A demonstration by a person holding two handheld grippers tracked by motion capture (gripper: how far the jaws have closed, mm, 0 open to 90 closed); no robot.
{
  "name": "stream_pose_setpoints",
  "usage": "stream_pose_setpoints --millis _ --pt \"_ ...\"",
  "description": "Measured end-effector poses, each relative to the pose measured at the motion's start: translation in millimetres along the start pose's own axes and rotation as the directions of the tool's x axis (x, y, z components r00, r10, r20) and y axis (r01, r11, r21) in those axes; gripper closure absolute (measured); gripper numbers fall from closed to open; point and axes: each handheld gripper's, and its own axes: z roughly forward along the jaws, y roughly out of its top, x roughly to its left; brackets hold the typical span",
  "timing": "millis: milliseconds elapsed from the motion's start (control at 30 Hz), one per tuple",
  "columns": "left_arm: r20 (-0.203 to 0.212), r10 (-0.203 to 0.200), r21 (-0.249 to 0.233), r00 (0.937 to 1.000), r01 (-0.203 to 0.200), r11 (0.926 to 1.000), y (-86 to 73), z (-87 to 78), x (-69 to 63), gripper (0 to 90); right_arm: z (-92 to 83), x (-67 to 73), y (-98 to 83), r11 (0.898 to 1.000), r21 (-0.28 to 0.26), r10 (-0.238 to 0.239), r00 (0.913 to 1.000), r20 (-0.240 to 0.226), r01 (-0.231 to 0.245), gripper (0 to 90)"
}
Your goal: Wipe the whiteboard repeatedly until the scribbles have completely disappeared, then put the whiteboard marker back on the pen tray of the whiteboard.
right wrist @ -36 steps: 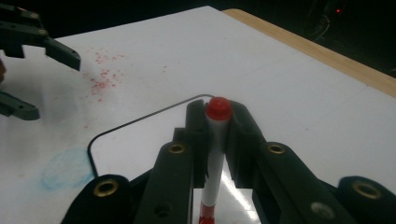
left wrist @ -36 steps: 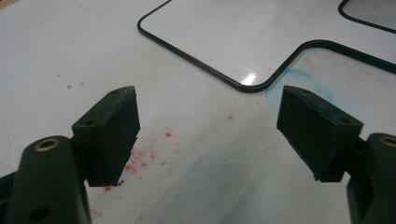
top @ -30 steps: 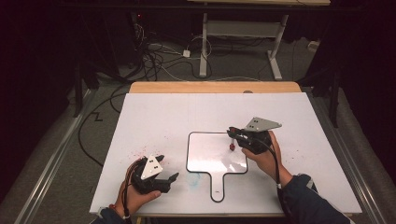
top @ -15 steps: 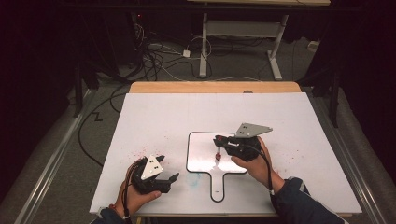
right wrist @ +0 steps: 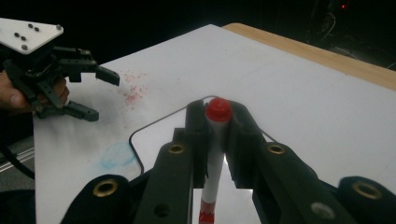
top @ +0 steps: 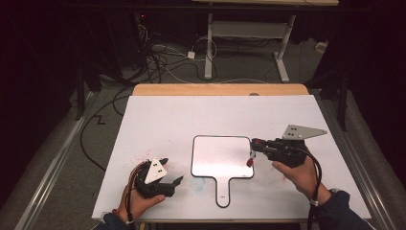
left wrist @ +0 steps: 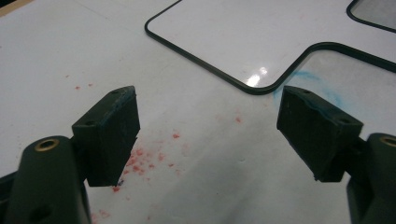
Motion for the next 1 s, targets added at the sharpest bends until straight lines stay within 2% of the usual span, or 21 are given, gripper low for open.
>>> stream_pose_setpoints --millis 100,200,233,300,333,367,500,533,567,600,667,700,833,900,933,1000 --pt "-0.004 0.000 0.000 1.0000 0.000 1.0000 -0.4 -0.7 0.5 20.4 -15.3 0.6 -7.9 0.999 0.031 0.035 0.9990 -0.029 -0.034 81.4" --pt "-0.002 0.007 0.006 1.0000 -0.007 1.0000 -0.1 0.3 -0.3 20.4 -20.6 1.2 -10.7 0.997 0.052 0.053 0.9975 -0.047 -0.050 81.4" --pt "-0.001 0.009 0.008 1.0000 -0.009 0.9999 0.0 0.7 -0.8 20.4 -24.3 0.4 -13.5 0.995 0.074 0.077 0.9952 -0.060 -0.072 81.4" --pt "-0.001 0.015 0.012 0.9999 -0.015 0.9998 0.2 1.3 -1.7 20.4 -25.4 -0.4 -15.4 0.993 0.084 0.085 0.9945 -0.061 -0.080 81.4" --pt "-0.002 0.018 0.014 0.9998 -0.018 0.9997 0.1 1.4 -2.0 20.4 -25.1 -2.6 -18.9 0.988 0.119 0.106 0.9930 -0.051 -0.099 81.3" --pt "-0.004 0.019 0.017 0.9998 -0.019 0.9997 0.0 1.4 -2.2 20.4 -25.1 -2.6 -18.9 0.988 0.119 0.106 0.9930 -0.051 -0.099 81.3" --pt "-0.008 0.013 0.017 0.9999 -0.013 0.9998 -0.8 1.0 -1.9 20.4 -19.7 -13.1 -24.5 0.970 0.175 0.173 0.9849 -0.013 -0.168 81.3" --pt "-0.008 0.014 0.019 0.9999 -0.014 0.9997 -0.8 1.3 -1.5 20.4 -14.9 -20.8 -27.1 0.956 0.198 0.222 0.9749 -0.013 -0.215 81.2" --pt "-0.006 0.013 0.019 0.9999 -0.013 0.9997 -0.8 1.9 -1.4 20.4 -14.9 -20.8 -27.1 0.956 0.198 0.222 0.9749 -0.013 -0.215 81.2" --pt "-0.006 0.015 0.025 0.9999 -0.015 0.9996 -0.9 2.7 -1.4 20.4 -12.6 -23.9 -28.4 0.952 0.205 0.233 0.9725 -0.007 -0.226 81.1" --pt "-0.005 0.020 0.033 0.9998 -0.020 0.9993 -1.0 3.8 -2.1 20.4 -4.8 -33.1 -33.1 0.941 0.218 0.264 0.9644 0.008 -0.260 80.9" --pt "-0.006 0.024 0.037 0.9997 -0.023 0.9990 -1.1 4.1 -2.9 20.4 0.8 -41.1 -35.9 0.935 0.206 0.293 0.9561 0.008 -0.288 80.0" --pt "-0.004 0.027 0.043 0.9996 -0.027 0.9987 -0.8 5.7 -3.2 20.4 8.7 -50.1 -38.8 0.935 0.183 0.308 0.9513 0.009 -0.305 78.6" --pt "-0.001 0.030 0.045 0.9996 -0.030 0.9985 0.2 7.2 -3.1 20.4 15.3 -54.0 -41.7 0.933 0.177 0.315 0.9489 0.021 -0.314 77.4" --pt "-0.001 0.033 0.044 0.9995 -0.033 0.9985 0.8 7.9 -3.6 20.4 22.9 -56.4 -44.4 0.935 0.172 0.309 0.9505 0.037 -0.310 75.8" --pt "0.002 0.043 0.050 0.9991 -0.043 0.9978 1.5 8.8 -4.3 20.4 25.9 -57.7 -45.4 0.932 0.175 0.314 0.9482 0.049 -0.318 75.5"
